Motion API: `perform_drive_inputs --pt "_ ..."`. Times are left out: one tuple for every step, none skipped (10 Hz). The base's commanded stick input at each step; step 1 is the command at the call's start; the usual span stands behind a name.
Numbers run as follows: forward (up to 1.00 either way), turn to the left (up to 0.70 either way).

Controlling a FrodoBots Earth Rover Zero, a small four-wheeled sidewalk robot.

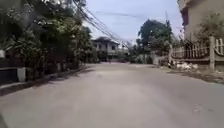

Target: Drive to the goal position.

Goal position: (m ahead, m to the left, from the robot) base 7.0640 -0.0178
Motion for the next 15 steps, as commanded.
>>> perform_drive_inputs --pt "1.0 0.0" --pt "1.0 0.0" --pt "1.0 0.0" --pt "1.0 0.0" --pt "1.0 0.0" --pt "1.0 0.0" --pt "1.0 0.0" --pt "1.0 0.0" --pt "1.0 0.0" --pt "1.0 0.0" --pt "1.0 0.0" --pt "1.0 0.0" --pt "1.0 0.0" --pt "1.0 0.0" --pt "1.0 0.0"
